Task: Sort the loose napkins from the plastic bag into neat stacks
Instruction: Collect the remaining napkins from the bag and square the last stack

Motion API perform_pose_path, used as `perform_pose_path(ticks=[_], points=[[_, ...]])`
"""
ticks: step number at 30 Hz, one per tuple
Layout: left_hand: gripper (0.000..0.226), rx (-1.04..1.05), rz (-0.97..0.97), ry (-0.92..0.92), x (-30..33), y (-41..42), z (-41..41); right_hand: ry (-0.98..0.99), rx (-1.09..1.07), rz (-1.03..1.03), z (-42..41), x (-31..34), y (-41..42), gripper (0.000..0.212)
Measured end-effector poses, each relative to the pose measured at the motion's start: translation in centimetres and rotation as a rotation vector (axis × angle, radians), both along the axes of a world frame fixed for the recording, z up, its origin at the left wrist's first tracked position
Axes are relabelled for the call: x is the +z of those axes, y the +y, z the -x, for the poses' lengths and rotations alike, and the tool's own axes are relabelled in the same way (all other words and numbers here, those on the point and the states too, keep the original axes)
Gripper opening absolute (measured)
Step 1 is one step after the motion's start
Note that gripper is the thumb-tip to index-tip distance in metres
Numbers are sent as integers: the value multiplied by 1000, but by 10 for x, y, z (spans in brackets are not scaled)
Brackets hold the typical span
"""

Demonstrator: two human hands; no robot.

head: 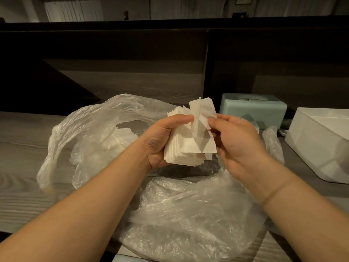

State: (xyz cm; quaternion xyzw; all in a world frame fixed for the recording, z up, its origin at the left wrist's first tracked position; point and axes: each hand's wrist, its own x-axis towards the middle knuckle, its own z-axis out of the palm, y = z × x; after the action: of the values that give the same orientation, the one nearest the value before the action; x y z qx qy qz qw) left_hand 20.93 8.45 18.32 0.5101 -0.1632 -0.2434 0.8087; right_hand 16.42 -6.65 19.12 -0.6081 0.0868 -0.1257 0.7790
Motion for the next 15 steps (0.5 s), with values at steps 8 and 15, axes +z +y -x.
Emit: perform_pose_path(ticks=[8, 15], points=[[41, -21, -14, 19, -4, 2, -4, 8, 15, 173, 0, -1, 0, 11], [49, -29, 102, 129, -4, 3, -10, -141, -41, 140, 5, 15, -13, 7]])
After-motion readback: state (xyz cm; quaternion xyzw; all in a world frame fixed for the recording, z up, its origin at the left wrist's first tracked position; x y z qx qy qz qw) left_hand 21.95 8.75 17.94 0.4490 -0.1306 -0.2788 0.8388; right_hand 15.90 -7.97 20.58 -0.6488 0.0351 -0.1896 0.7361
